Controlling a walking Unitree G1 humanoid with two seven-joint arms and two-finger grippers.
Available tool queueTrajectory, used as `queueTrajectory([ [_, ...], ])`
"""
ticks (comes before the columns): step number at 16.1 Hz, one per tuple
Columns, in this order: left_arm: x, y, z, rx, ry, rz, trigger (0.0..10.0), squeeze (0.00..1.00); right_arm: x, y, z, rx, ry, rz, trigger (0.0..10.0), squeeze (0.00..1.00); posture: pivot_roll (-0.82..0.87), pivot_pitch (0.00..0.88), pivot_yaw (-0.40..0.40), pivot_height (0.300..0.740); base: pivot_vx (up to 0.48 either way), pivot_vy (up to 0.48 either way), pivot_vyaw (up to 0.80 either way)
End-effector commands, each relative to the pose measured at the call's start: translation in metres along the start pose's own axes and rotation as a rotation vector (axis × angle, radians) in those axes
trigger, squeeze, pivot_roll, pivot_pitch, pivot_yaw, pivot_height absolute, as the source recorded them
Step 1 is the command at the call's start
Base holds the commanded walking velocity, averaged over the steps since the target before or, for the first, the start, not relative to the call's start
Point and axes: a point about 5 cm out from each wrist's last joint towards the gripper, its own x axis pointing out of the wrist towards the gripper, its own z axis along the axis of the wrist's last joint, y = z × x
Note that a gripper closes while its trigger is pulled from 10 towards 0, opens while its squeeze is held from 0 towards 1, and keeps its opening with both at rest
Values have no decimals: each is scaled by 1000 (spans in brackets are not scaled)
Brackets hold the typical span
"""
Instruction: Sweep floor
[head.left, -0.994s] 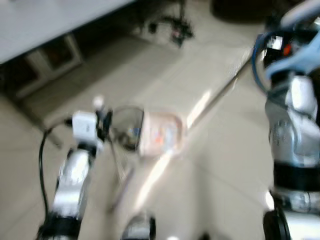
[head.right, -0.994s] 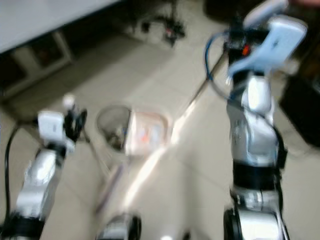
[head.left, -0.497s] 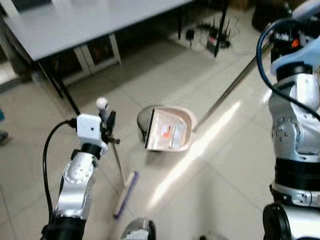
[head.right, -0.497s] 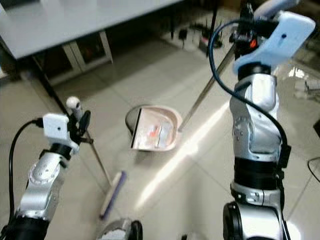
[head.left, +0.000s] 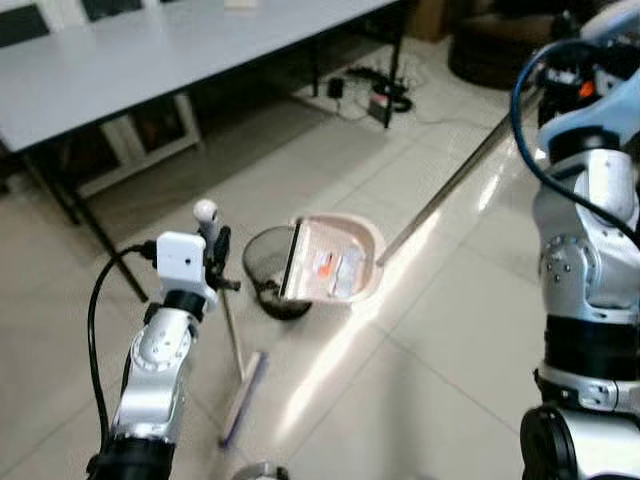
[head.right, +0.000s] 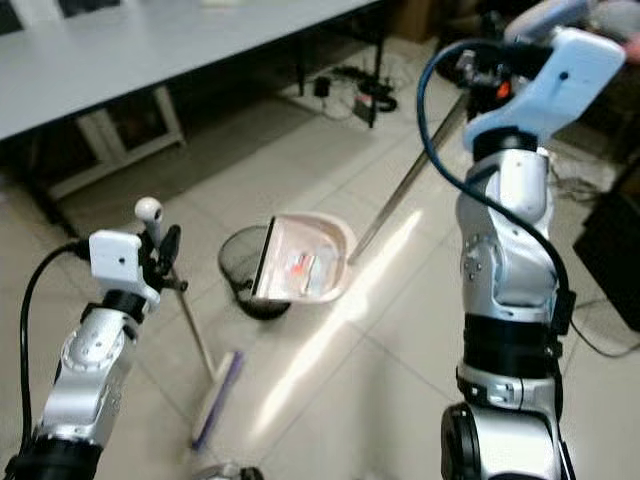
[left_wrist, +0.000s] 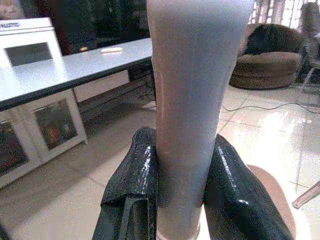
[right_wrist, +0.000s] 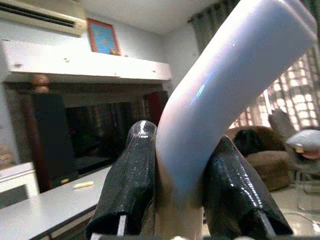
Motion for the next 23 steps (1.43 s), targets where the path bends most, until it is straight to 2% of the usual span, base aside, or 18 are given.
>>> queueTrajectory([
  [1, 1, 5, 8, 13, -34, 18, 10000, 0, 5, 2, 11, 17, -58, 0, 10000, 0, -26, 31, 24, 740, 375, 0, 0],
  [5, 1, 5, 9, 19, -35, 19, 10000, 0, 5, 1, 11, 31, -64, -18, 10000, 0, -22, 26, 25, 740, 377, 0, 664],
  [11, -4, 8, 13, 25, -39, 41, 10000, 0, 5, -1, 9, 66, -73, -40, 10000, 0, 6, 42, 16, 740, 379, 0, 0],
  [18, -5, 0, 8, 8, -15, 10, 10000, 0, 0, -13, 10, 68, -68, -83, 10000, 0, -19, 56, 30, 740, 383, 0, 0],
  [23, -5, 0, 7, 7, -8, 4, 10000, 0, 0, -15, 10, 76, -71, -91, 10000, 0, -18, 66, 36, 740, 385, 0, -533],
])
